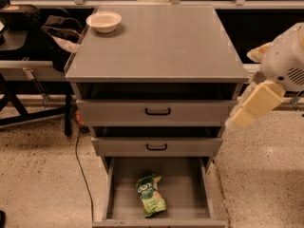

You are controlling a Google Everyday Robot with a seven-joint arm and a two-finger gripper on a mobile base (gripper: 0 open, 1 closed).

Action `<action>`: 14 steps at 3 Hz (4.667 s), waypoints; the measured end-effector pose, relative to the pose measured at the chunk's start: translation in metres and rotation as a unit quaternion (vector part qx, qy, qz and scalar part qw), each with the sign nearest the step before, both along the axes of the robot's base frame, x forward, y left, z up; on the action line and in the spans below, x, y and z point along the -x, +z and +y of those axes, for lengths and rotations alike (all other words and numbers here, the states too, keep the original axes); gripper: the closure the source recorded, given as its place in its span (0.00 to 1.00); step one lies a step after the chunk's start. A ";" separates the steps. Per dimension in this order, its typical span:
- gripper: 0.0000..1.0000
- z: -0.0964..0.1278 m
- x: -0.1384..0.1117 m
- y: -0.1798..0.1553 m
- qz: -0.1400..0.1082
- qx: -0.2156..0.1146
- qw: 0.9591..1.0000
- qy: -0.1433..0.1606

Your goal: Pick green rice chip bag from bottom drawer and place on counter

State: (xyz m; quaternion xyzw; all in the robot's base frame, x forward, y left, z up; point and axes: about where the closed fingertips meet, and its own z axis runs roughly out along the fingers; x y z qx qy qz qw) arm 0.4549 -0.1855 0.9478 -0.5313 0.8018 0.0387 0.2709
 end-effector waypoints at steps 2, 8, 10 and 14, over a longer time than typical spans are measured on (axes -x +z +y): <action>0.00 0.013 -0.008 -0.019 0.000 0.004 1.000 -0.025; 0.00 0.056 -0.044 -0.163 0.030 0.023 0.998 -0.044; 0.00 0.065 -0.051 -0.213 0.076 0.049 0.996 -0.029; 0.00 0.067 -0.052 -0.281 0.094 -0.009 0.995 -0.011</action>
Offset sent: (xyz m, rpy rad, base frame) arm 0.0067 0.0122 -0.0163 -0.0093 -0.0004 -0.0400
